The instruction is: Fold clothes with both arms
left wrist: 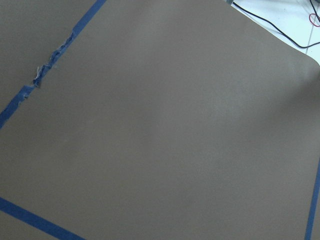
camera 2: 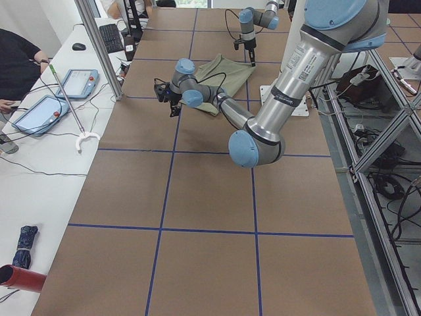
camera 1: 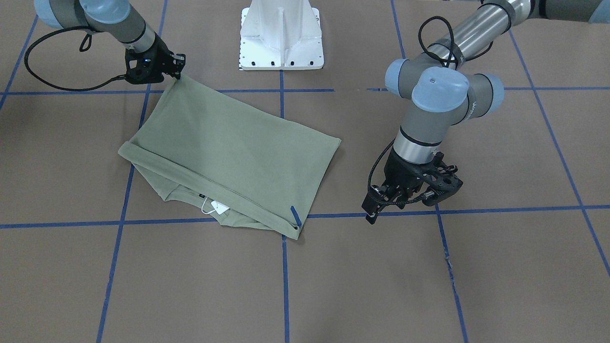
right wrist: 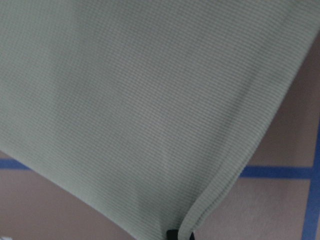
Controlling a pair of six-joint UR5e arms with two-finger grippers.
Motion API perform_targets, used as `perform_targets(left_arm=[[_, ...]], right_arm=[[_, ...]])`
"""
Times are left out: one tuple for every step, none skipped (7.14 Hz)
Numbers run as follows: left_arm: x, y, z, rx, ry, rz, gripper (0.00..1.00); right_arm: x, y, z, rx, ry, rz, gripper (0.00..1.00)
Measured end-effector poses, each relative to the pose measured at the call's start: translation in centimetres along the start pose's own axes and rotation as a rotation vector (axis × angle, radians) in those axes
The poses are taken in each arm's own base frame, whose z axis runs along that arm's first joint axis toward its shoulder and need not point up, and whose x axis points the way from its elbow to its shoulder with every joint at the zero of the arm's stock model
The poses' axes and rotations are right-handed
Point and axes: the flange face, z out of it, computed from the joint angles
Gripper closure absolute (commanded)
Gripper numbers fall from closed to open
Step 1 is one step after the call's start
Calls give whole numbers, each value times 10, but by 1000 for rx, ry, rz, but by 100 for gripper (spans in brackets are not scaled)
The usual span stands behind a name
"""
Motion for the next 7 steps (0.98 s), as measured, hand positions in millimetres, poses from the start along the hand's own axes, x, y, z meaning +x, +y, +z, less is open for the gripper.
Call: perform_targets(left_arm=[[0,2,-1,0,3,0,0],[1,3,-2,-1,5,1,0],[2,9,-3,-9,10,8,0],[7,27,-6,-31,19,25,0],[12,63,-12,-74,21,53,0],[12,116,-21,-137,11,72,0],[8,165,-29,-197,-6,51,0]], right_arm=[[-5,17,4,-48,-2,-18,1],[-8,27,5,-81,-7,-30,0],[-13,30,-2,-86,-23,-33,0],[-18,24,-17,-65,-52,-30,0],[-24,9,-37,-18,-89,-16,0],[-31,-15,-63,52,-133,6,0],[-35,-41,-91,125,-174,30,0]])
